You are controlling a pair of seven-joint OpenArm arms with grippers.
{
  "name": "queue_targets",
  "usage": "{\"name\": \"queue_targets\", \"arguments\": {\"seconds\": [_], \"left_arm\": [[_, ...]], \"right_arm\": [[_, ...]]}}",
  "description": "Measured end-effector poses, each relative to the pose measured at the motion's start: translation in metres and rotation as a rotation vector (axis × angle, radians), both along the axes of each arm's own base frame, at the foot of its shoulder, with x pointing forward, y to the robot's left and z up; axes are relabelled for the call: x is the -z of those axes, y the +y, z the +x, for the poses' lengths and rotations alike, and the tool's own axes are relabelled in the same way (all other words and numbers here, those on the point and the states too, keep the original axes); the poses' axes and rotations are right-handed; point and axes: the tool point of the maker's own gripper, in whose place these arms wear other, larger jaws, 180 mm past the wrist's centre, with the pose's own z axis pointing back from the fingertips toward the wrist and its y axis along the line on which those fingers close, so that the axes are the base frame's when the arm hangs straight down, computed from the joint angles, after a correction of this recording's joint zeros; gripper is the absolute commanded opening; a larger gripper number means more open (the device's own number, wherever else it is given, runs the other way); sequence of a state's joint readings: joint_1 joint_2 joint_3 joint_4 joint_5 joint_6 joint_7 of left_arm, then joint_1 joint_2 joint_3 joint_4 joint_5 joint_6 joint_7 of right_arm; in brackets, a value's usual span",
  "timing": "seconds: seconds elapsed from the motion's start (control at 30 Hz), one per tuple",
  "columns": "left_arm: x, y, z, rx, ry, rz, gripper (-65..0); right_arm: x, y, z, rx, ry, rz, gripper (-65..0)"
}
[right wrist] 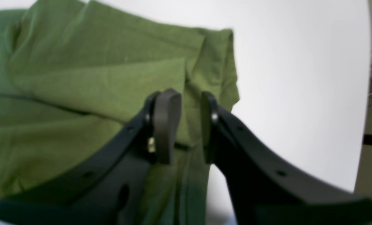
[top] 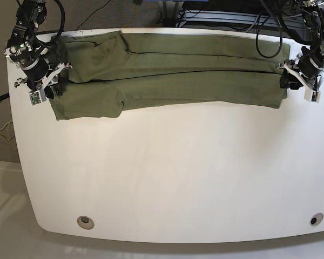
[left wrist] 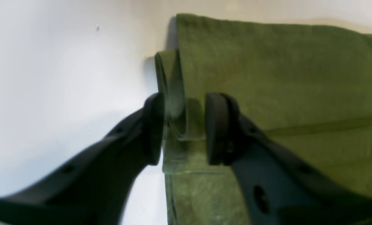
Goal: Fold the T-shirt properly
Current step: 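Hold the folded edges with both grippers and adjust the fold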
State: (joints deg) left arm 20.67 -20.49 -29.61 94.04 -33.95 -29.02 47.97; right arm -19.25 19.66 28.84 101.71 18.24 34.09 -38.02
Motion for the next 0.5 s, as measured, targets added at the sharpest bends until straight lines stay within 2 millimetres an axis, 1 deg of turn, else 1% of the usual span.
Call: {"name": "queue_targets", "arguments": {"seconds": [0.1, 0.17, 0.23, 0.3, 0.33, 0.43, 0.47, 0.5], "left_arm": [[-0.005, 0.0, 0.004, -0.009, -0.034, -0.009, -29.7], [-0.007, 0.001, 0.006, -0.012, -0.048, -0.007, -26.8], [-0.01, 0.002, 0.008, -0.017, -0.064, -0.007, -24.7], [-0.011, 0.003, 0.01, -0.018, -0.071, -0.007, -25.2], [-0.01, 0.002, 0.01, -0.018, -0.071, -0.008, -26.8], [-0.007, 0.001, 0.011, -0.015, -0.063, -0.004, -33.2], [-0.004, 0.0, 0.01, -0.017, -0.059, -0.011, -36.8], [-0.003, -0.001, 0.01, -0.018, -0.055, -0.014, -40.4]], "right_arm": [[-0.001, 0.004, 0.002, 0.009, -0.009, 0.012, -36.8], [-0.001, 0.007, 0.006, 0.015, -0.016, 0.026, -35.1], [-0.004, 0.012, 0.012, 0.019, -0.034, 0.041, -34.2], [-0.006, 0.014, 0.019, 0.019, -0.052, 0.054, -34.6], [-0.008, 0.016, 0.025, 0.02, -0.064, 0.063, -34.8], [0.0, 0.018, 0.036, 0.051, -0.063, 0.114, -35.5], [0.008, 0.018, 0.035, 0.065, -0.039, 0.116, -35.6], [0.01, 0.019, 0.037, 0.068, -0.035, 0.124, -35.8]]}}
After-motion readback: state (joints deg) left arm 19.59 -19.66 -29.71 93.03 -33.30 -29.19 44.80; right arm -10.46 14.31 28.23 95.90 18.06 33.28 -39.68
